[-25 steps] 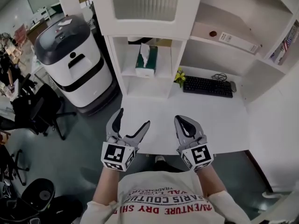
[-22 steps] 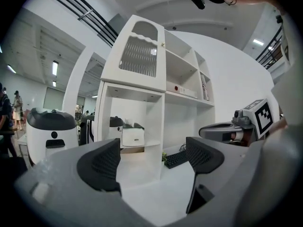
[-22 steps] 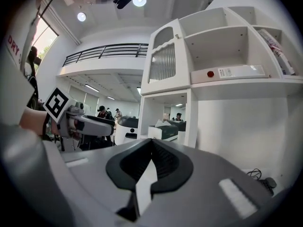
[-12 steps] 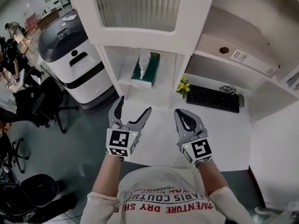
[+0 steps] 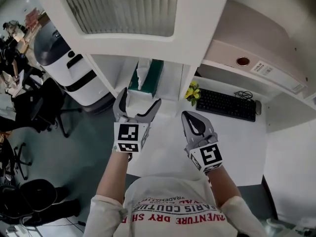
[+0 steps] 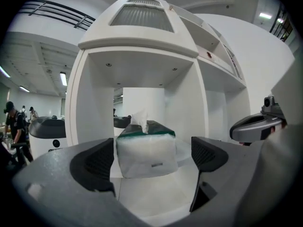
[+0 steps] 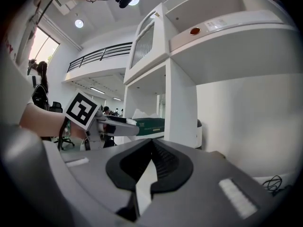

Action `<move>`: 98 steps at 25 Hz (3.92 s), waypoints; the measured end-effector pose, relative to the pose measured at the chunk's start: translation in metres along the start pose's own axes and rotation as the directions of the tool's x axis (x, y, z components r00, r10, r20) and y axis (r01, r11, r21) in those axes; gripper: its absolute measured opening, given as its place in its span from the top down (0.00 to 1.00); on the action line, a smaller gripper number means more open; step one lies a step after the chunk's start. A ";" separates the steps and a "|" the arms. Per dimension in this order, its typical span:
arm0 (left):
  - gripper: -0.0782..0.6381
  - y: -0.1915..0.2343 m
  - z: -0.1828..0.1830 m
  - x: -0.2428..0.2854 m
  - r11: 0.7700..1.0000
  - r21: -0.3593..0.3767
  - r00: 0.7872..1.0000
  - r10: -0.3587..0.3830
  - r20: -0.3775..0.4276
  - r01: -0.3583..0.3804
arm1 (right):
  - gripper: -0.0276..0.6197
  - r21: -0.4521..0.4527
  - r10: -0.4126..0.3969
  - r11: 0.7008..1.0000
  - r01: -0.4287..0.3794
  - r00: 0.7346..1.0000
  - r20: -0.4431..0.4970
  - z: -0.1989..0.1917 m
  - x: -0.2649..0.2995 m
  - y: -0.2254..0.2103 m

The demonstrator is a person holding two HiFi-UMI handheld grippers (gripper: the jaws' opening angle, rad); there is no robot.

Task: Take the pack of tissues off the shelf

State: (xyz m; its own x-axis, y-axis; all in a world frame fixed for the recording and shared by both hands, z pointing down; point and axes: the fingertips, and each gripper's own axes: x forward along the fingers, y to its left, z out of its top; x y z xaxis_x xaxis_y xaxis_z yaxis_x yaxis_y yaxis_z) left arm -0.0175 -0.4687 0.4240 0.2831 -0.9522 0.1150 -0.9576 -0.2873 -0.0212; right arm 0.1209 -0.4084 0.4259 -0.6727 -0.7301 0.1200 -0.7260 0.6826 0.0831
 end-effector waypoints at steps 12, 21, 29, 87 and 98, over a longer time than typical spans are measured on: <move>0.18 0.014 -0.002 0.041 0.997 -0.034 0.996 0.072 -0.051 -0.074 | 0.95 0.021 0.005 1.000 -0.004 1.000 -0.031 -0.016 0.023 -0.017; 0.27 0.017 -0.001 0.042 0.997 -0.011 0.997 0.070 -0.039 -0.070 | 0.95 0.016 -0.016 1.000 0.017 0.999 -0.033 -0.016 0.021 -0.020; 0.29 0.006 0.007 0.021 0.999 0.016 0.999 0.040 -0.029 -0.039 | 0.95 -0.005 -0.030 1.000 0.030 0.999 -0.028 -0.011 0.008 -0.007; 0.29 -0.014 -0.011 -0.214 0.964 0.022 0.963 -0.265 0.051 0.264 | 0.95 -0.039 -0.186 0.982 0.186 0.983 0.005 0.018 -0.099 0.141; 0.29 -0.019 -0.009 -0.211 0.964 0.024 0.963 -0.264 0.045 0.264 | 0.95 -0.059 -0.168 0.984 0.170 0.985 0.031 0.030 -0.095 0.142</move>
State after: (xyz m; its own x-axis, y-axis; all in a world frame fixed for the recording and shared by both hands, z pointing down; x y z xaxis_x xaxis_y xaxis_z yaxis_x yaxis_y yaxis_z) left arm -0.0593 -0.2618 0.4088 0.5283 -0.8460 0.0722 -0.8476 -0.5305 -0.0138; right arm 0.0774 -0.2426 0.3971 -0.5453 -0.8350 0.0732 -0.8199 0.5495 0.1608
